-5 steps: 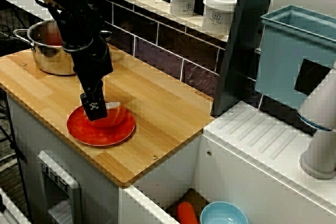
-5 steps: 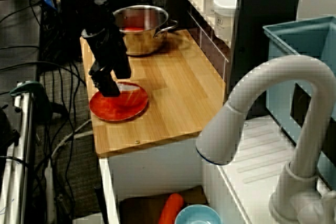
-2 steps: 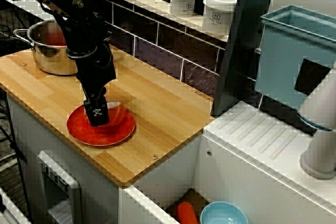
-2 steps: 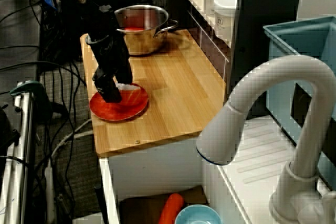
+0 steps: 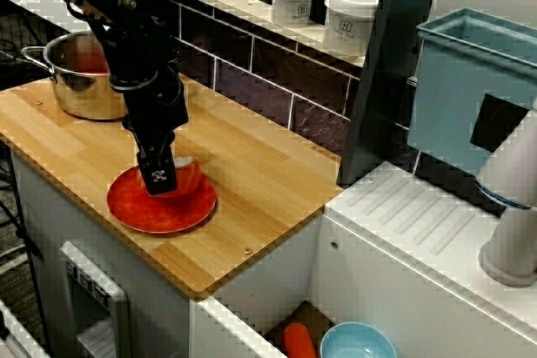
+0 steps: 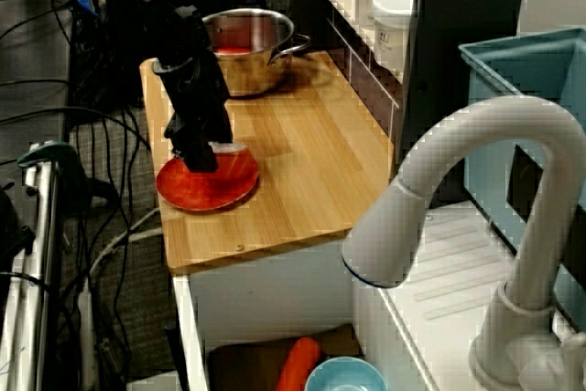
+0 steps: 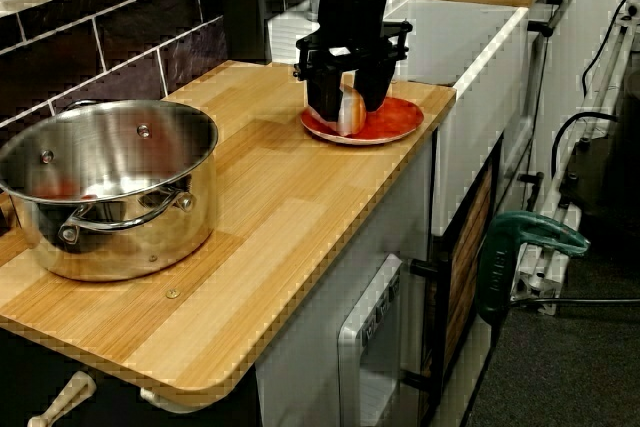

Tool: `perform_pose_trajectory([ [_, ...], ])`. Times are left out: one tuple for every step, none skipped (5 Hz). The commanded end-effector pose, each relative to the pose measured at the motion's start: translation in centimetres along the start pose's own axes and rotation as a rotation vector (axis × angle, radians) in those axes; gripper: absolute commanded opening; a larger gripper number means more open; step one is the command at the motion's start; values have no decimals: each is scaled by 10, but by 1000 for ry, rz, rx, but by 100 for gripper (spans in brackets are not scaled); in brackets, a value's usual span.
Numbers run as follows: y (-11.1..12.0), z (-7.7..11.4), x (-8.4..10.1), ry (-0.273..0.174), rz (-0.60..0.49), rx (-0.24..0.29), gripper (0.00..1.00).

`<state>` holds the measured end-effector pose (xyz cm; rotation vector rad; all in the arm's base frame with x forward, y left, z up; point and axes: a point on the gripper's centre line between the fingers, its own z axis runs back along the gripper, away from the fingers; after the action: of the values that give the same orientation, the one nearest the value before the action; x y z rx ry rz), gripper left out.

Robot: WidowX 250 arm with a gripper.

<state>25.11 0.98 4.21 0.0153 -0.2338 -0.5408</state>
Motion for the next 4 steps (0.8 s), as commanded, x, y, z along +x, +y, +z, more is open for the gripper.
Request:
perform_pose_trajectory([
  [19, 32, 3, -40, 27, -28, 0],
  [32, 41, 5, -53, 25, -80, 0],
  [51, 37, 12, -51, 35, -96, 0],
  [64, 30, 18, -41, 54, -113, 0],
])
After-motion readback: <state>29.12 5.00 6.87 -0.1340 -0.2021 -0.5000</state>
